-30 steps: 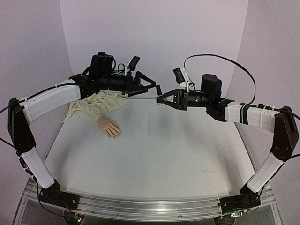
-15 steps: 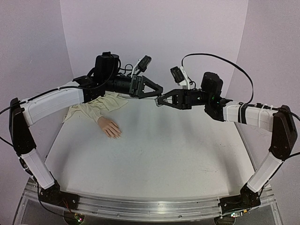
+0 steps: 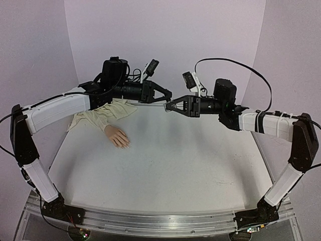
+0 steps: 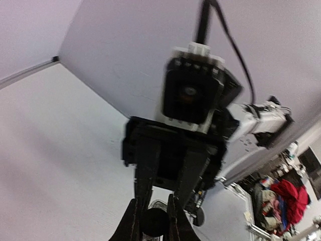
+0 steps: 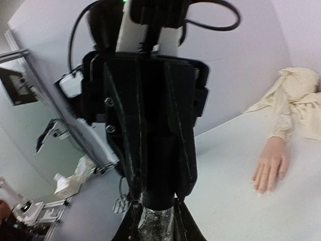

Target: Paint the nails

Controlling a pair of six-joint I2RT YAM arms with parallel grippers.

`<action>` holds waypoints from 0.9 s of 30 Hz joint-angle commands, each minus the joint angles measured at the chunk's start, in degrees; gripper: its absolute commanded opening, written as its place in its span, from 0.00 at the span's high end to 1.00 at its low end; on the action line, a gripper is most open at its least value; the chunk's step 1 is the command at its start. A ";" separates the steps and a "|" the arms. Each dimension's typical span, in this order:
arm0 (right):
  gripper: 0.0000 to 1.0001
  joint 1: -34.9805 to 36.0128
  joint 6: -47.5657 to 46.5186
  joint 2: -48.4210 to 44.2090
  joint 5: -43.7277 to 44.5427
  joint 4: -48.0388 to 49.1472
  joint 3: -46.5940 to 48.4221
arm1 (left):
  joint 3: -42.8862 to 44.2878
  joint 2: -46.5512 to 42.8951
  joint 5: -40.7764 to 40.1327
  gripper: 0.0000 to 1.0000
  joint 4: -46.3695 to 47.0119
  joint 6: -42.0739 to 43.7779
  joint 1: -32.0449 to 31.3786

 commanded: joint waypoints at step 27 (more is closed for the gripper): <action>1.00 0.61 -11.73 -4.23 -3.04 -5.44 1.17 | 1.02 -4.62 -4.49 0.13 -5.79 2.89 1.34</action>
